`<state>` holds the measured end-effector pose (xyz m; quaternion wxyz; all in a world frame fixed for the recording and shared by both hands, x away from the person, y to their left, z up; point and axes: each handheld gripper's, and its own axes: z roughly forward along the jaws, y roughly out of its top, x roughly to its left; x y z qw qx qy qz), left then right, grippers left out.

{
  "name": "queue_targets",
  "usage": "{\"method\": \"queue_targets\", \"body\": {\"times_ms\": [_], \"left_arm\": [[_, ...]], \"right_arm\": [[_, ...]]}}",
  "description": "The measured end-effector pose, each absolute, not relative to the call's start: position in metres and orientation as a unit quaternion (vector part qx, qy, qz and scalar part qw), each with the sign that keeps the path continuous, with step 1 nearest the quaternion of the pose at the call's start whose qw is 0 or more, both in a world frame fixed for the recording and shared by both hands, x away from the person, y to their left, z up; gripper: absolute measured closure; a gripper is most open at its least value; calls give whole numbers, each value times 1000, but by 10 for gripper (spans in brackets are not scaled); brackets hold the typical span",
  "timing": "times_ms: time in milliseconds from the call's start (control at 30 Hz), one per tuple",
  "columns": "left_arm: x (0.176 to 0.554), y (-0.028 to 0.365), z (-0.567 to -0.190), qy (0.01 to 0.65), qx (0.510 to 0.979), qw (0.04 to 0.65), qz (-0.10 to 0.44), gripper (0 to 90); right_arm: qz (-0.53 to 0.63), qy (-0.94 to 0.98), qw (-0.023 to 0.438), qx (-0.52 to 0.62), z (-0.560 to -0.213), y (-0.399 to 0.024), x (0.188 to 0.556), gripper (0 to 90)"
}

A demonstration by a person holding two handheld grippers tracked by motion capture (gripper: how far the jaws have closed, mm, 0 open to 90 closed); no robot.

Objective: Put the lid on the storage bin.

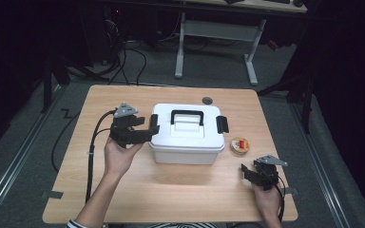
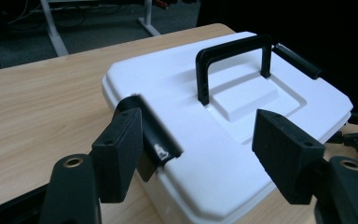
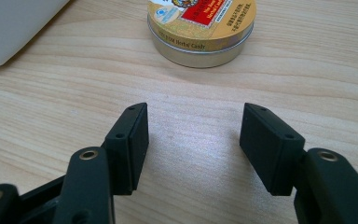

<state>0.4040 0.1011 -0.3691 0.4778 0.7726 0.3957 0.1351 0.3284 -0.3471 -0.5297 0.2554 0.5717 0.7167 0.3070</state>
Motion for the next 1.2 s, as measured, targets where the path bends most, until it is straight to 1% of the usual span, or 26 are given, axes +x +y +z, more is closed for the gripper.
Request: {"method": "queue_targets", "body": {"times_ms": [100, 333, 633, 800, 900, 967, 1200], "left_arm": [[409, 94, -367, 393, 777, 472, 135, 340], [418, 73, -365, 379, 795, 454, 138, 374], [433, 50, -363, 378, 809, 428, 139, 374], [442, 40, -368, 379, 817, 415, 129, 375], [447, 36, -370, 378, 820, 411, 125, 394], [450, 32, -371, 380, 822, 407, 121, 426], [460, 25, -377, 391, 822, 395, 124, 464]], "right_arm": [[307, 716, 255, 572, -530, -347, 328, 421], [309, 716, 253, 572, -530, -348, 329, 418], [310, 716, 252, 573, -530, -348, 328, 416], [310, 717, 252, 572, -530, -348, 328, 413], [309, 718, 252, 571, -530, -347, 328, 410], [309, 718, 252, 571, -530, -347, 329, 409], [310, 717, 252, 572, -530, -348, 329, 411]]}}
